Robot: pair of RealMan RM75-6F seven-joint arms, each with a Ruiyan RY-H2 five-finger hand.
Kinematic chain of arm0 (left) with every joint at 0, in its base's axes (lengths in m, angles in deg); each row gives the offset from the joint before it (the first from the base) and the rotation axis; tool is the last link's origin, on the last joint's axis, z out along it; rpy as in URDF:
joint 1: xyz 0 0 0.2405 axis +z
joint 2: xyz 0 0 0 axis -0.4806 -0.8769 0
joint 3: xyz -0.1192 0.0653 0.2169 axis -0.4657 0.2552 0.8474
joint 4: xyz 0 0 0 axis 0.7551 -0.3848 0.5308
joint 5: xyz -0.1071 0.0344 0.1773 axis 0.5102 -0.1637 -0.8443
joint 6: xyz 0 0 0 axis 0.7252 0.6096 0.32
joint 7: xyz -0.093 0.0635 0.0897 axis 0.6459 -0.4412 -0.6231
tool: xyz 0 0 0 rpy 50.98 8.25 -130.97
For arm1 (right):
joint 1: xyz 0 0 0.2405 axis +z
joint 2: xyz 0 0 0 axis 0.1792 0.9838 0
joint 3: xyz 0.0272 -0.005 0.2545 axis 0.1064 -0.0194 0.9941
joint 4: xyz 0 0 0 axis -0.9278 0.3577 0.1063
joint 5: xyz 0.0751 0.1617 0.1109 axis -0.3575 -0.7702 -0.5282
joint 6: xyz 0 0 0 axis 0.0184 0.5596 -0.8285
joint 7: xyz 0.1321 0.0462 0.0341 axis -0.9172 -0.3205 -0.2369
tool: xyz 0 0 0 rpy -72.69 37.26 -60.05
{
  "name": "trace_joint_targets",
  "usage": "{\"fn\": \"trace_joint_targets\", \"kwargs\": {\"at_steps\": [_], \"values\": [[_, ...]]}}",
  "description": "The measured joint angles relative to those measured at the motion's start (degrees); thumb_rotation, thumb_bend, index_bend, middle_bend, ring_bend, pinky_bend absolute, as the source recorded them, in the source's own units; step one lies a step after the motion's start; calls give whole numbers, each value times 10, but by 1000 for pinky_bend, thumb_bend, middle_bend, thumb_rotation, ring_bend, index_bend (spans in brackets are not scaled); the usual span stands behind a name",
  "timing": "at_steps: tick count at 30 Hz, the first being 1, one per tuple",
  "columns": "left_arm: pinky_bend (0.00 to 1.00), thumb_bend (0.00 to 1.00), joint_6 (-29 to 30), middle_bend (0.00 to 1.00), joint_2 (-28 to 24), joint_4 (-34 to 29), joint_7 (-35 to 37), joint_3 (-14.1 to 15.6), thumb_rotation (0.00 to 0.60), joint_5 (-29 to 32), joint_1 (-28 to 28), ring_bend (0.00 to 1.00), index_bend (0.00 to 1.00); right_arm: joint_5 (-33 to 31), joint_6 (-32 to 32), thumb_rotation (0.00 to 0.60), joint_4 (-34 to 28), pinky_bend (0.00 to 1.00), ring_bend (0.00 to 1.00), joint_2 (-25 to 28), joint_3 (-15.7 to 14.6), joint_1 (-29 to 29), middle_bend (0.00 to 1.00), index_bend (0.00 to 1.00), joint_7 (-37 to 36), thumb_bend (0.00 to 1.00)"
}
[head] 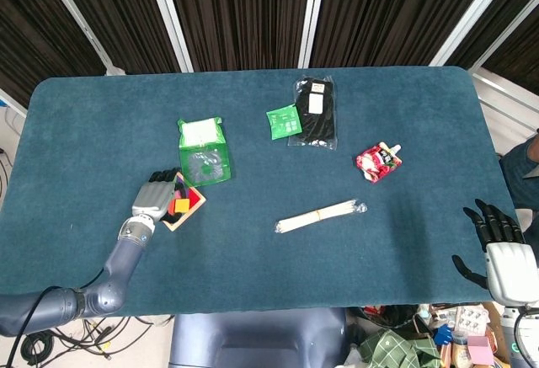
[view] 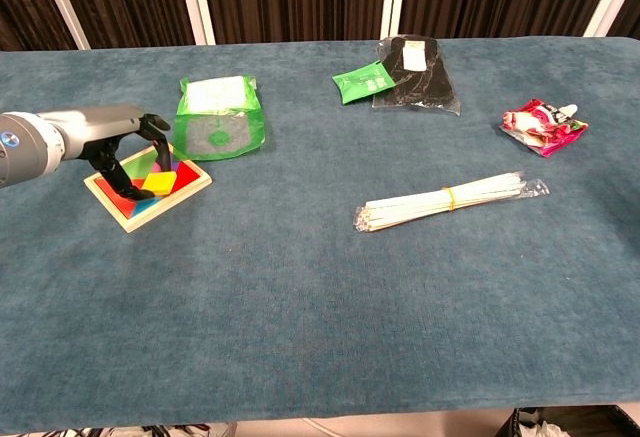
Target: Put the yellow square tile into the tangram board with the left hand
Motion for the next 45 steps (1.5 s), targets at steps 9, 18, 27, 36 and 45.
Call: {"fn": "trace_joint_targets", "kwargs": {"at_steps": [9,18,27,36,45], "values": [[0,399,-7,0,2,15,12,5,600,-26,3,0,456,-1,0,600,0,128,73,-1,0,0,39,149,1,160],[0,399,-5,0,6,26,15,7,600,-37,6,0,454,-2,-1,600,-1,129,73,-1,1,0,39,149,2,161],[0,399,1,0,4,21,12,5,600,-40,8,0,453,-2,-1,600,-1,129,73,-1,1,0,39,149,3,162],[0,398,3,0,2,16,8,7,600,-38,10,0,452,-3,0,600,-2,129,73,-1,1,0,39,149,4,162],[0,399,3,0,3,17,5,8,600,-37,11,0,445,-4,0,600,-2,129,73,-1,1,0,39,149,5,163]]}}
